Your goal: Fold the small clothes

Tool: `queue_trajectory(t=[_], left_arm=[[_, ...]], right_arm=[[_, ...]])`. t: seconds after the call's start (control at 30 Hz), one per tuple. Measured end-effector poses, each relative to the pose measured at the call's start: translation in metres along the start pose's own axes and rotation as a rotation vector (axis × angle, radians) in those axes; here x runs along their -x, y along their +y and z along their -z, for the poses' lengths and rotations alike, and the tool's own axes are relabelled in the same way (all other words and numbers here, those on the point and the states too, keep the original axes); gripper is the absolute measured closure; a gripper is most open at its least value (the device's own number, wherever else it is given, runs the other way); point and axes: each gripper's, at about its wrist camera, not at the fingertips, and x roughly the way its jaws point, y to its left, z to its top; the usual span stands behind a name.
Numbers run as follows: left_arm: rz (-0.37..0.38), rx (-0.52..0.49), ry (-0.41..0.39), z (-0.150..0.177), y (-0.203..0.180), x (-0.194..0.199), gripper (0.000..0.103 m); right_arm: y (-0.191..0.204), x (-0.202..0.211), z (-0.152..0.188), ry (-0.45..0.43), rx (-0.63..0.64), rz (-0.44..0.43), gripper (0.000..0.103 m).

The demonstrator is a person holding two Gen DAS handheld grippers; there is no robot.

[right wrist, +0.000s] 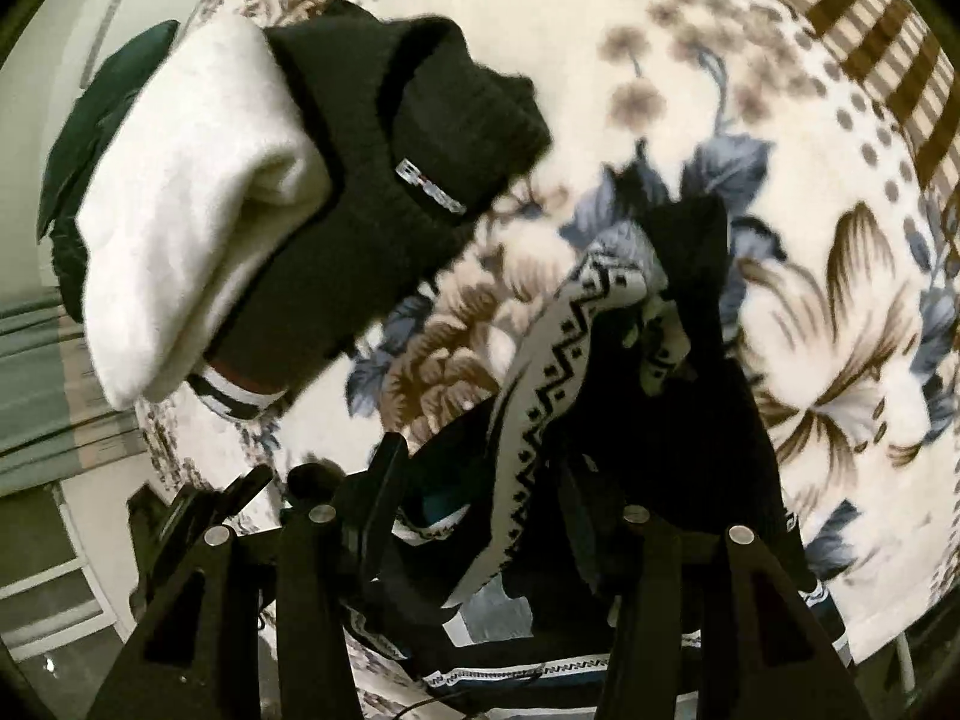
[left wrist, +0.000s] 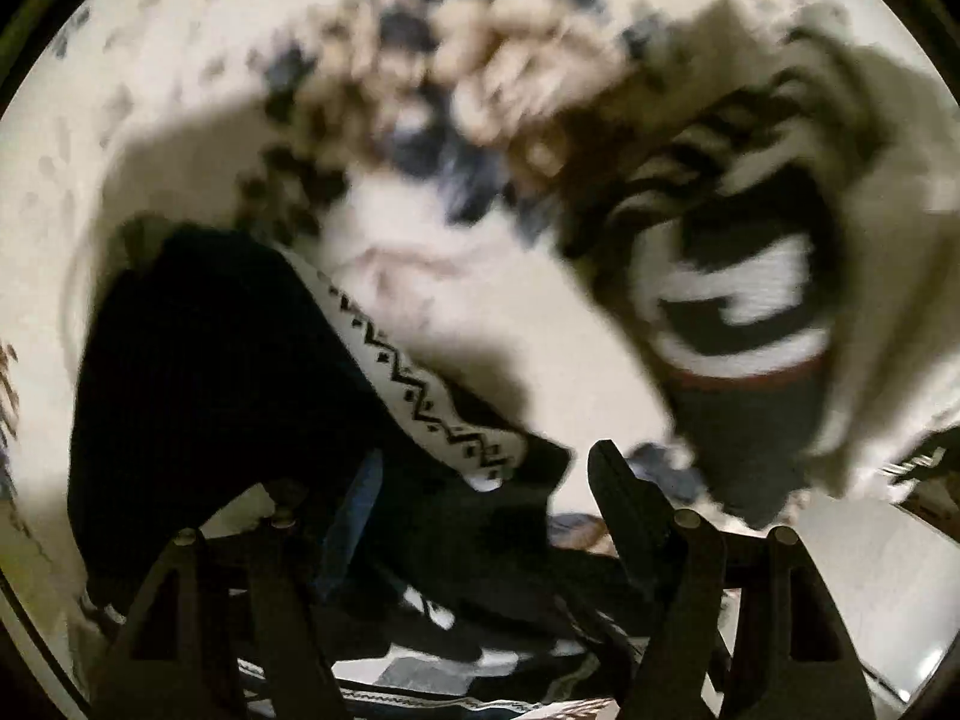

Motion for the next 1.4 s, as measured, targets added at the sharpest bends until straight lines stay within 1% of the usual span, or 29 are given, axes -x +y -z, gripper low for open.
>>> queue_trajectory(t=[0.07,0.1,0.17,0.2,0.23,0.27,0.3,0.33,0.37,0.43,0.53,0.57,0.6,0.63,0.7,0.73,0.83,0.87,0.97,1.03,1.1,1.13,1.2,1.23,1.27,1.3,1.33,1.37,1.4], left_arm=[[-0.024,0.018,0.016,-0.001,0.001,-0.012,0.035],[-0.028,0.025,0.001,0.000,0.001,-0.013,0.038],[-0.006,0.003,-0.049,0.002,-0.001,-0.009,0.071],[-0.011,-0.015,-0.064,0.004,-0.002,-0.007,0.091],[-0.025,-0.042,-0.094,0.007,-0.004,-0.002,0.091],[-0.007,-0.077,-0.141,0.012,-0.004,0.007,0.092],[-0.008,-0.097,-0.166,0.015,-0.003,0.013,0.095],[0.003,-0.115,-0.193,0.020,0.001,0.020,0.096],[0.031,-0.124,-0.220,0.025,0.008,0.028,0.096],[0.066,-0.125,-0.264,0.033,0.021,0.043,0.097],[0.131,-0.103,-0.309,0.049,0.049,0.065,0.097],[0.149,-0.098,-0.335,0.059,0.061,0.075,0.097],[0.166,-0.089,-0.345,0.066,0.065,0.081,0.097],[0.193,-0.076,-0.355,0.080,0.081,0.090,0.097],[0.207,-0.062,-0.369,0.100,0.097,0.095,0.097],[0.219,-0.055,-0.367,0.113,0.105,0.093,0.097],[0.216,-0.031,-0.336,0.157,0.133,0.073,0.097],[0.199,-0.030,-0.327,0.165,0.141,0.066,0.097],[0.189,0.022,-0.278,0.181,0.160,0.034,0.097],[0.174,0.017,-0.274,0.185,0.166,0.017,0.097],[0.145,-0.001,-0.267,0.181,0.168,0.001,0.097],[0.147,0.004,-0.280,0.178,0.171,-0.003,0.097],[0.179,0.022,-0.274,0.177,0.176,-0.001,0.095],[0.203,0.035,-0.274,0.178,0.179,0.004,0.095],[0.255,0.045,-0.280,0.182,0.182,0.014,0.095],[0.267,0.053,-0.289,0.187,0.183,0.023,0.094],[0.266,0.058,-0.304,0.193,0.184,0.035,0.088],[0.294,0.057,-0.332,0.199,0.182,0.053,0.081],[0.307,0.056,-0.349,0.201,0.180,0.062,0.059]], right_arm=[[0.000,-0.002,0.004,0.010,-0.014,0.004,0.051],[-0.002,-0.005,0.006,0.019,-0.023,-0.003,0.051],[-0.006,-0.014,0.009,0.036,-0.044,-0.020,0.051],[-0.009,-0.016,0.011,0.041,-0.055,-0.032,0.051],[-0.012,-0.019,0.012,0.042,-0.059,-0.039,0.051],[-0.014,-0.021,0.014,0.038,-0.067,-0.049,0.053],[-0.015,-0.022,0.015,0.034,-0.067,-0.062,0.067],[-0.014,-0.024,0.017,0.037,-0.056,-0.065,0.088],[-0.013,-0.026,0.018,0.033,-0.050,-0.062,0.093],[-0.013,-0.024,0.020,0.023,-0.039,-0.073,0.095],[-0.011,-0.019,0.025,0.017,-0.012,-0.092,0.096],[-0.009,-0.018,0.029,0.017,-0.005,-0.102,0.096],[-0.009,-0.015,0.032,0.018,0.005,-0.108,0.096],[-0.008,-0.011,0.036,0.019,0.022,-0.115,0.096],[-0.009,-0.003,0.047,0.019,0.057,-0.116,0.096],[-0.012,0.001,0.053,0.023,0.073,-0.114,0.096],[-0.030,0.010,0.070,0.045,0.091,-0.097,0.096],[-0.038,0.011,0.076,0.052,0.096,-0.083,0.096],[-0.062,0.006,0.087,0.064,0.102,-0.028,0.096],[-0.078,-0.005,0.091,0.073,0.086,0.003,0.096],[-0.088,-0.016,0.091,0.068,0.106,0.038,0.096],[-0.090,-0.022,0.090,0.064,0.124,0.056,0.096],[-0.090,-0.034,0.089,0.051,0.163,0.084,0.096],[-0.089,-0.038,0.088,0.054,0.183,0.089,0.096],[-0.087,-0.040,0.087,0.053,0.200,0.096,0.096],[-0.085,-0.040,0.088,0.051,0.219,0.100,0.096],[-0.084,-0.040,0.090,0.047,0.232,0.100,0.096],[-0.082,-0.039,0.092,0.040,0.251,0.096,0.096],[-0.080,-0.038,0.093,0.037,0.264,0.098,0.096]])
